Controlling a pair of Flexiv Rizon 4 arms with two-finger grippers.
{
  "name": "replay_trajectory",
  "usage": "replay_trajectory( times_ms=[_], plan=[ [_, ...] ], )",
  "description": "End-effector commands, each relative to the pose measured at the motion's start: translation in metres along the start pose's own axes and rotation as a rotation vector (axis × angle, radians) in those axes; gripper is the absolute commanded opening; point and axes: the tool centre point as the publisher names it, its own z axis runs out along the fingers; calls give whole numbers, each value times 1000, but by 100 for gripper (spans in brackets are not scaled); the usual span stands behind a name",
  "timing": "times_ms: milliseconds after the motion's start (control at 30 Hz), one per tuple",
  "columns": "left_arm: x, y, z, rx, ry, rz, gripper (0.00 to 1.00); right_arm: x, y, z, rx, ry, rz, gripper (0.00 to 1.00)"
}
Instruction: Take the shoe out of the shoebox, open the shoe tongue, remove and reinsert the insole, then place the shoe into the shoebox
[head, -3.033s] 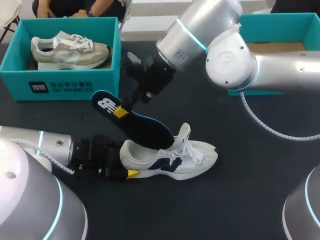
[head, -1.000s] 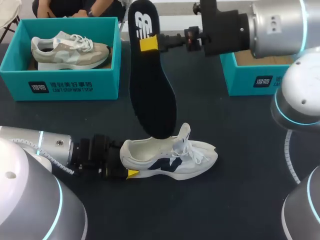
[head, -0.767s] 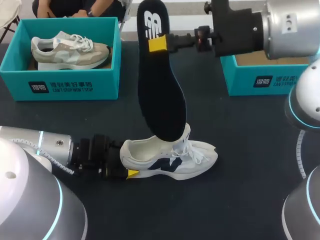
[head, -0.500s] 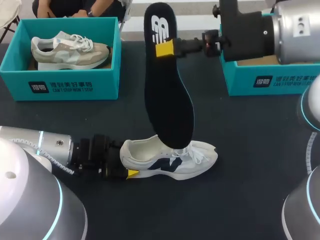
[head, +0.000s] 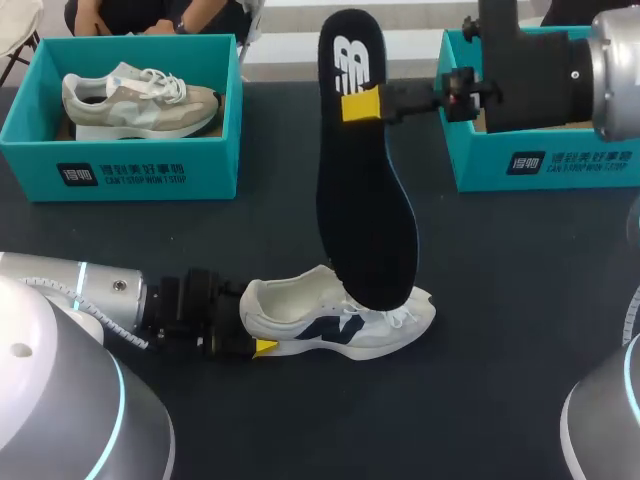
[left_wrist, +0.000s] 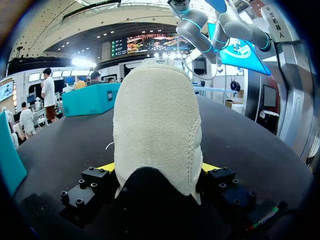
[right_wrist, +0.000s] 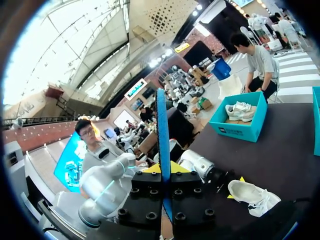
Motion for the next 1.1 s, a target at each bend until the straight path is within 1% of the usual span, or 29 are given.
replay_trajectory(
  times_ms=[33,67,200,567,600,1100],
  plan=[
    [1,0,0,-4,-2,0,0,-9,0,-5,20,68,-20,0],
    [1,0,0,-4,-2,0,0,-10,1,-5,14,73,-19,0],
    [1,0,0,-4,-2,0,0,-13,2,-6,37,109,-27,0],
    [1,0,0,-4,-2,0,0,-17,4,-5,30,117,-21,0],
    [1,0,0,-4,-2,0,0,-16,4,-5,46,110,-21,0],
    [1,0,0,-4,-2,0,0,-16,4,-5,46,110,-21,0]
  ],
)
